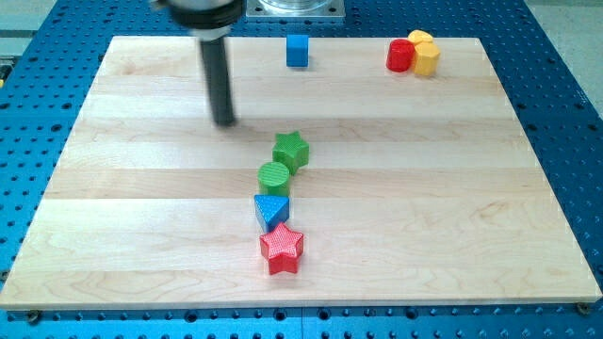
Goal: Move the green star at the bottom of the red circle
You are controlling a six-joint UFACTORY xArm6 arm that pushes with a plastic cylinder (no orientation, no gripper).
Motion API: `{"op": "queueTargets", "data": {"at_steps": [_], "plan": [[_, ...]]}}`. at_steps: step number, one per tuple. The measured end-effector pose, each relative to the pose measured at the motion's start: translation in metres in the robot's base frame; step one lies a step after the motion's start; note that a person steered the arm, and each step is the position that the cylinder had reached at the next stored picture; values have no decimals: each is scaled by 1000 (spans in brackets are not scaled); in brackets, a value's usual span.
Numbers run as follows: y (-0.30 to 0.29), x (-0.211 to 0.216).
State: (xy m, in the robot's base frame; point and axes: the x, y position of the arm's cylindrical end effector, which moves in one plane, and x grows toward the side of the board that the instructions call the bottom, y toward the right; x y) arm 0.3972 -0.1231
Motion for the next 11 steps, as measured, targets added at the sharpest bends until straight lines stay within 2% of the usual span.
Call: {"op": "queueTargets", "data": {"at_steps": [1,2,4,6,7,8,9,10,11], "plan": [[-3,70],[11,73],[118,54],[253,1],[245,1],[187,-3],[233,-42],[244,-41],[257,-6]]}}
